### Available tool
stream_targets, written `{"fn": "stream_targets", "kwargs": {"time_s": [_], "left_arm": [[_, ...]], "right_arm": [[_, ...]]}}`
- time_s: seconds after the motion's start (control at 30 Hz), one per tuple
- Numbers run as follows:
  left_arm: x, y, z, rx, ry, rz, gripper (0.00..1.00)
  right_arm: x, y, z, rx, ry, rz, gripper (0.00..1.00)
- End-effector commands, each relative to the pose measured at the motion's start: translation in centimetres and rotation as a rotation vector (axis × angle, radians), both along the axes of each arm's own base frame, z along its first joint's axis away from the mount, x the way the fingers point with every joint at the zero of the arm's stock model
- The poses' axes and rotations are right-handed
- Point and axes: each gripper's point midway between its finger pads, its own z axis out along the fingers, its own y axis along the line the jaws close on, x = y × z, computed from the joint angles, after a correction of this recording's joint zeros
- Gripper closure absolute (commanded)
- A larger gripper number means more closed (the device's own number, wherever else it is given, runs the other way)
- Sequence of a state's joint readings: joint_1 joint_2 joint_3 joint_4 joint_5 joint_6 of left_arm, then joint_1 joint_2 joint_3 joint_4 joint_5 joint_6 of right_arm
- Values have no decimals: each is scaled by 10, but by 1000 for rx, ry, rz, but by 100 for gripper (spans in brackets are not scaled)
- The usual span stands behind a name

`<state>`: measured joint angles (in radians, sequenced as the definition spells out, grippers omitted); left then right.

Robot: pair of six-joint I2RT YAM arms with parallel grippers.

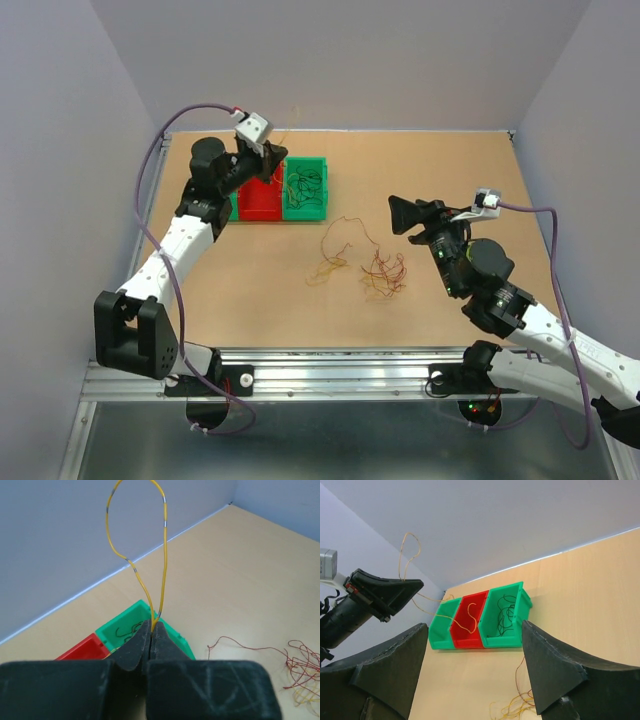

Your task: Untangle the cables

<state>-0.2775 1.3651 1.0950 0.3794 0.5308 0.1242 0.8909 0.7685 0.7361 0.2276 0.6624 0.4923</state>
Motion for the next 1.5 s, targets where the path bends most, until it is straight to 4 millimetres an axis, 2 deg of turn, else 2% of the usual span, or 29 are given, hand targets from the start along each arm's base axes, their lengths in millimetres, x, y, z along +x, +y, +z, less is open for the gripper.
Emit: {"fn": "stream_targets", "kwargs": {"time_s": [0.0,0.03,0.07,0.1,0.23,0.47,0.5,0.67,0.93,1.0,1.47], "left_arm": [[14,33,21,-37,21,37,100],[17,35,14,-41,53,17,100],[24,49,15,-60,74,37,100],[26,55,9,-59,91,32,100],[34,69,8,-89,111,-17,100],[67,87,-4,-55,105,90,100],[74,102,-4,-49,105,151,100],[83,113,-19,-24,123,211,100],[98,111,-47,-14,170,228,100],[99,94,-53,15,166,220,100],[97,55,-78,188,118,311,100]], "right_arm": [[-1,0,5,16,-12,3,20],[-1,0,4,15,-13,5,19],[-2,-1,6,18,-16,6,19],[-2,-1,5,16,-15,4,19],[-3,-1,7,17,-21,11,19],[-5,2,8,9,-28,31,20],[-5,1,9,8,-30,32,20],[-6,1,10,11,-33,35,19],[-8,0,11,14,-37,40,19],[-8,0,11,14,-38,38,19],[-10,-2,13,21,-44,39,19]]}}
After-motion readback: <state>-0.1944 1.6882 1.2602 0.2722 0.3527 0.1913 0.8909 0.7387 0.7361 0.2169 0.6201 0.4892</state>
